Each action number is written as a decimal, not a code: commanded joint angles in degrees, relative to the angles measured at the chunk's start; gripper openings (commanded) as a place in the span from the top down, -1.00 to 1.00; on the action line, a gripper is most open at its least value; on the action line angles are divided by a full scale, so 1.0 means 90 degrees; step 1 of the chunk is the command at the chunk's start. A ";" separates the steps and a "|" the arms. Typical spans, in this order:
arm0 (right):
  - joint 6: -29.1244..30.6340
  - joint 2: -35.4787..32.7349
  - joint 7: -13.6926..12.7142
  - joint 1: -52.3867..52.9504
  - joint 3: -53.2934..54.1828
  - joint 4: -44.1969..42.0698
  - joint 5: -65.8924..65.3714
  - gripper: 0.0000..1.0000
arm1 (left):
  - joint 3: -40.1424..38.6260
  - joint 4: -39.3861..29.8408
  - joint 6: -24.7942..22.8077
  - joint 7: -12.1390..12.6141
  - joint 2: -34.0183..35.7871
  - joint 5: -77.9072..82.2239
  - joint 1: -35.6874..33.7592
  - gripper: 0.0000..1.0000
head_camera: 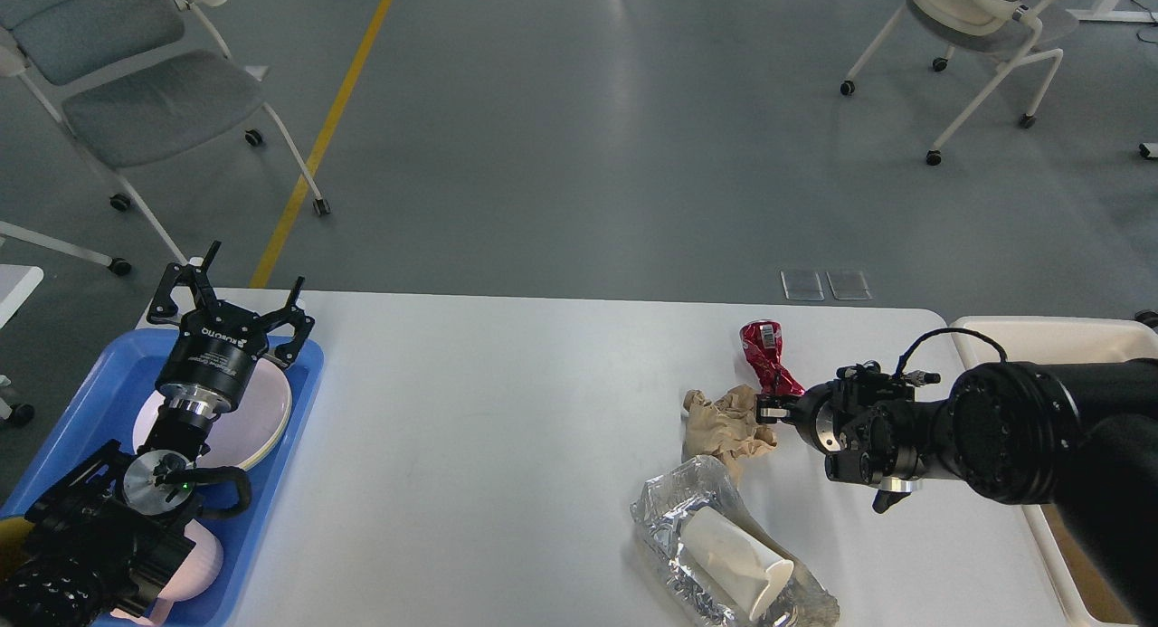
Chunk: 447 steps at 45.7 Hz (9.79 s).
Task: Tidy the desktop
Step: 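Lift the red can with the right gripper and drop it into the bin, then reach the right gripper to the crumpled tan paper and grasp it, then lift the tan paper with the right gripper and drop it into the bin, then lower the right gripper to the foil-wrapped item and grasp its edge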
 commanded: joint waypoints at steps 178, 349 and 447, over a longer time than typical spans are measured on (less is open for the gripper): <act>0.3363 -0.0842 -0.0118 0.0955 0.1918 0.0638 0.0508 -0.99 | 0.0000 0.0000 0.0000 0.0000 0.0000 0.0000 0.0000 -0.93; 0.6635 -0.3635 -0.0128 0.2392 0.0676 0.2523 0.0644 -1.00 | 0.0000 0.0000 0.0000 0.0000 0.0000 0.0000 0.0000 -0.93; 0.3354 -0.2591 -0.0147 0.0252 0.2513 0.2240 0.0898 1.00 | 0.0000 0.0000 0.0000 0.0000 0.0000 0.0000 0.0000 -0.93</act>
